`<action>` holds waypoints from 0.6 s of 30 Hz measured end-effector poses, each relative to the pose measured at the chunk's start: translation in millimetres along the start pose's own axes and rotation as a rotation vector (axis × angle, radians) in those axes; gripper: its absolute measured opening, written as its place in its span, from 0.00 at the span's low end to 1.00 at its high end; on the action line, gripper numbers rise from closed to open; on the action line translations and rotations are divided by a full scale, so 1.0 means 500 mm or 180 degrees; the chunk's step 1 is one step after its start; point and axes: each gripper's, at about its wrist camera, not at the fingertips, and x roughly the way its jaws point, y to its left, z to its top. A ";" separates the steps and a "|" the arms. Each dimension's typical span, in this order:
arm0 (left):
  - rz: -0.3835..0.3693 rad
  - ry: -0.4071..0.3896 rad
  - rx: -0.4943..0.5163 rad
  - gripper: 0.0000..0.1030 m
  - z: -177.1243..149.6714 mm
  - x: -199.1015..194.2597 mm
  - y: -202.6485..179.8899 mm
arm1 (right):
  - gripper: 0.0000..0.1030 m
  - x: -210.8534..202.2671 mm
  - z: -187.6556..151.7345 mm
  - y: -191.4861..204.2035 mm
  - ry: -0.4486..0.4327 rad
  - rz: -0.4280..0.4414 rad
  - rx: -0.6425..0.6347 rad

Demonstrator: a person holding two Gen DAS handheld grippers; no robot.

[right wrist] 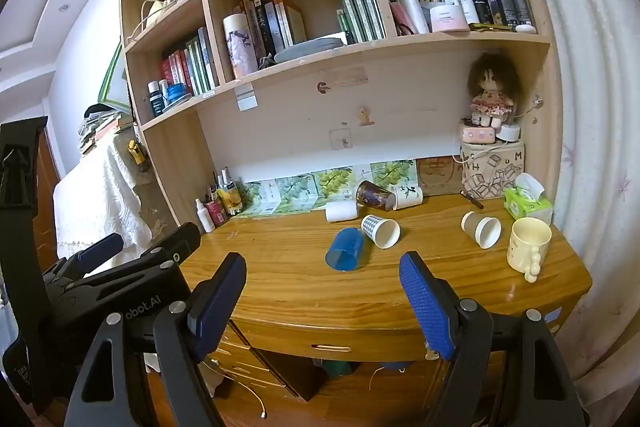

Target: Flip cup upright

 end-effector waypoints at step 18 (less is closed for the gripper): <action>0.0026 0.0054 -0.0013 1.00 -0.009 0.008 -0.003 | 0.77 0.006 0.006 -0.003 0.0024 0.0032 0.0020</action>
